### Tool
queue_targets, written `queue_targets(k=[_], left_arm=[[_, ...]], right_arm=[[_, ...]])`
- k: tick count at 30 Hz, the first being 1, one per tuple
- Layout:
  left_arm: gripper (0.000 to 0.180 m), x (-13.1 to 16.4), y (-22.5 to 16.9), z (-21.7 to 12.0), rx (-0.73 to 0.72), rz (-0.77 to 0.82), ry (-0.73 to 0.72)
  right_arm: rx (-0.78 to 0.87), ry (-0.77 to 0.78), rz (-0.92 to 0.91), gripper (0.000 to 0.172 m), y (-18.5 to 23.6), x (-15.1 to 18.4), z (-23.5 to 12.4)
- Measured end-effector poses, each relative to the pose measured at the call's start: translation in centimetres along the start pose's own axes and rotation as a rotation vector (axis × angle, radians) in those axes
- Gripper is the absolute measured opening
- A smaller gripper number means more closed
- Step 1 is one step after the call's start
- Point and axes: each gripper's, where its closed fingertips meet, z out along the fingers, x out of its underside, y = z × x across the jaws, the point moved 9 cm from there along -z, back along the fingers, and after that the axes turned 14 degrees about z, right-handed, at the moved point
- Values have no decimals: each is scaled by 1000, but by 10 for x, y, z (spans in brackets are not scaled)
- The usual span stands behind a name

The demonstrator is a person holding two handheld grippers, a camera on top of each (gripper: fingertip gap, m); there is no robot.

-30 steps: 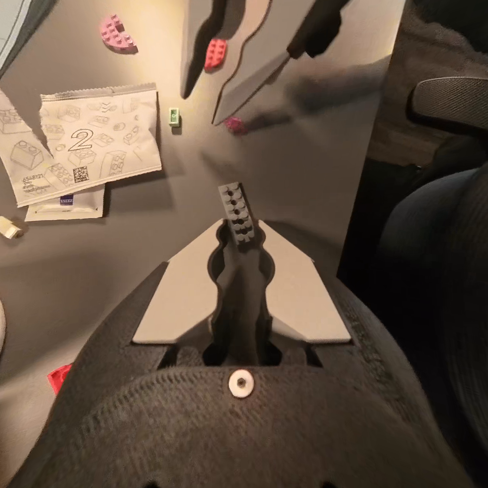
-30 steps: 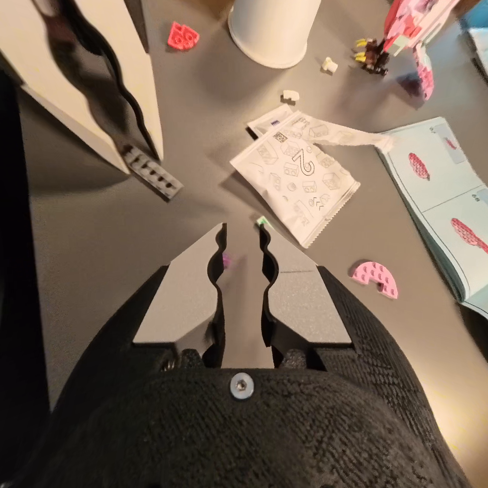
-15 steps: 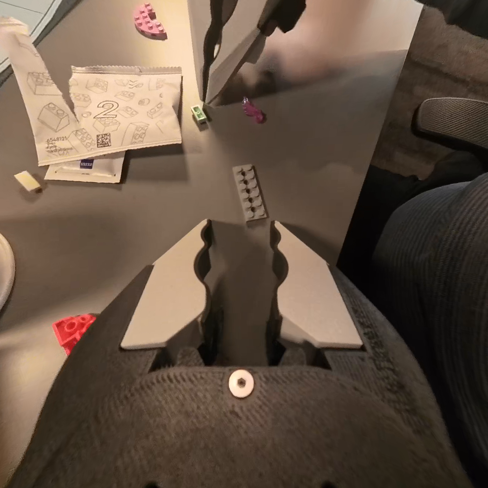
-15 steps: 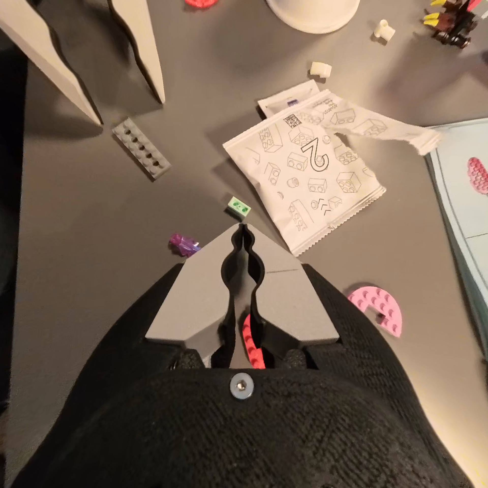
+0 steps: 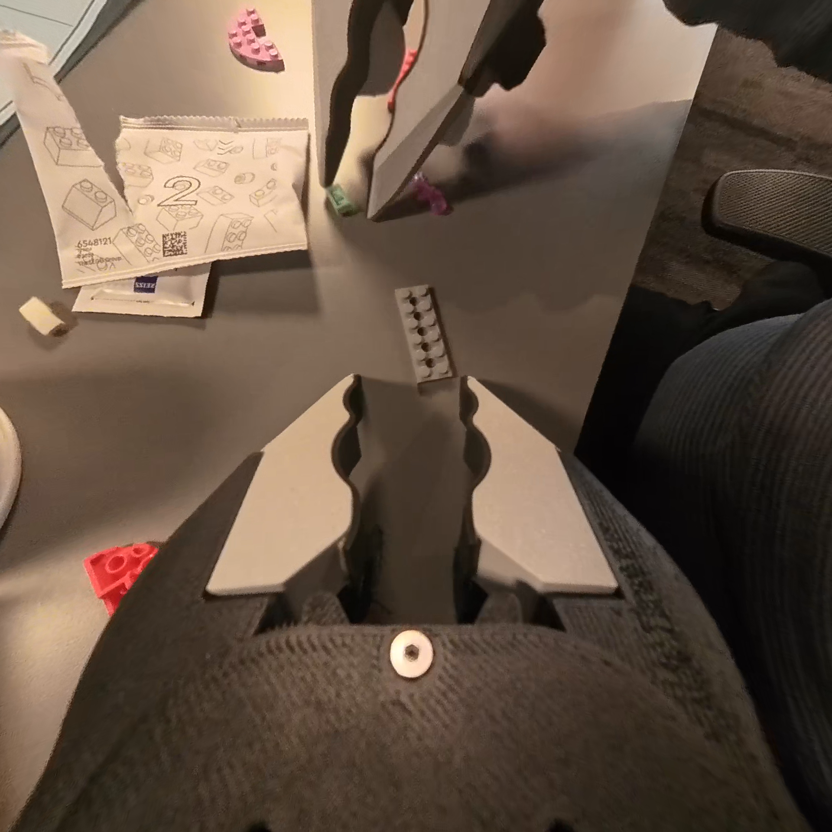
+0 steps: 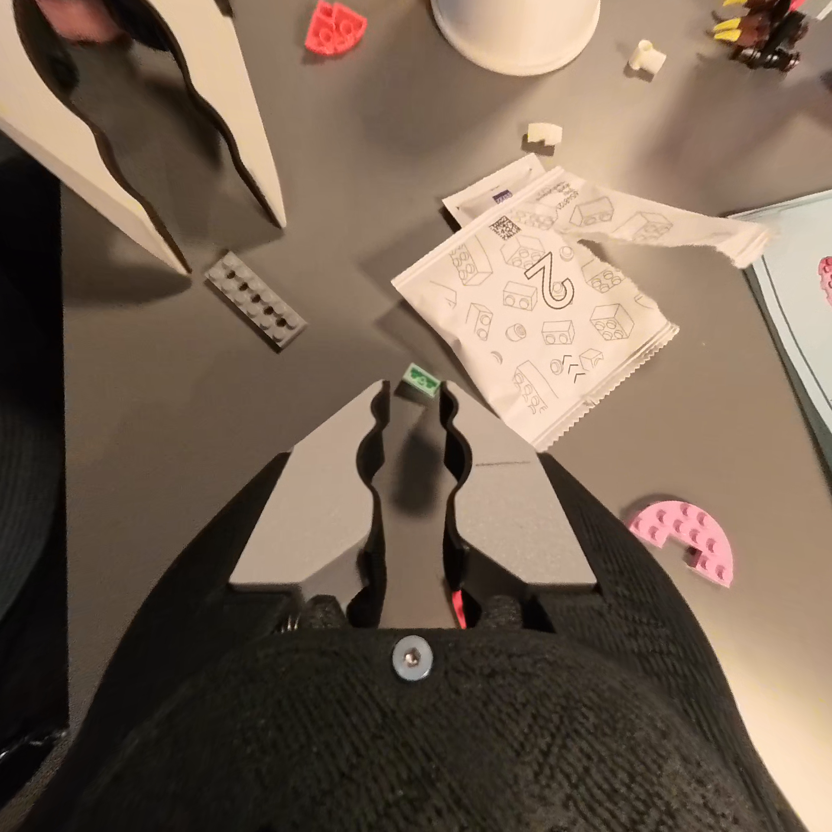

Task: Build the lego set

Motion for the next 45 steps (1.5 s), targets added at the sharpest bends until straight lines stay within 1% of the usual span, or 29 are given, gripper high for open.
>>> queue_targets(k=[2,5,6,8,12,19,21,23,25,26,28,30,32,36,37,38,39,41,42,43,45], left_arm=[[41,-3,-3,0,-22,49,-14],[39,-8,-6,-1,-43,95,-51],[39,-9,-6,-1,-44,100,-59],[39,-11,-6,-1,-47,105,-62],[39,-16,-4,-1,-79,123,-77],[37,-24,2,-3,-210,167,-142],[37,-26,2,-1,-258,214,-134],[36,-28,5,3,-281,220,-126],[37,-30,9,9,-232,150,-126],[34,-30,12,11,-179,83,-131],[29,-29,21,15,-56,-104,-151],[24,-26,30,14,18,-232,-199],[21,-24,36,12,40,-289,-217],[20,-18,39,18,62,-329,-153],[17,-18,38,20,70,-344,-152],[9,-19,38,21,83,-353,-160],[8,-18,38,21,77,-355,-157],[5,-19,39,17,40,-320,-178],[4,-19,39,14,-4,-267,-188],[4,-21,38,10,-59,-187,-201],[3,-26,31,2,-187,39,-253]], right_arm=[[20,-1,-16,20,2,-1,1],[52,-8,-49,24,2,-2,1],[46,-5,-50,21,3,-2,2],[19,9,-36,7,3,-2,2],[12,0,-38,6,2,-2,2],[-45,-121,0,5,9,-11,-5],[-35,-144,-43,5,15,-15,-6],[-10,-148,-122,5,22,-18,-5],[15,-149,-207,5,30,-19,-3],[29,-150,-247,5,33,-19,-2],[62,-162,-338,5,39,-19,0],[118,-166,-436,5,45,-17,1],[157,-168,-518,5,51,-16,3],[197,-173,-604,5,56,-15,6],[212,-177,-622,5,57,-15,7],[226,-180,-639,5,57,-15,7],[241,-183,-651,5,57,-15,8],[246,-217,-615,5,56,-15,7],[207,-245,-538,6,55,-17,4],[139,-277,-422,10,52,-19,1],[-37,-363,-142,12,44,-25,-8]])
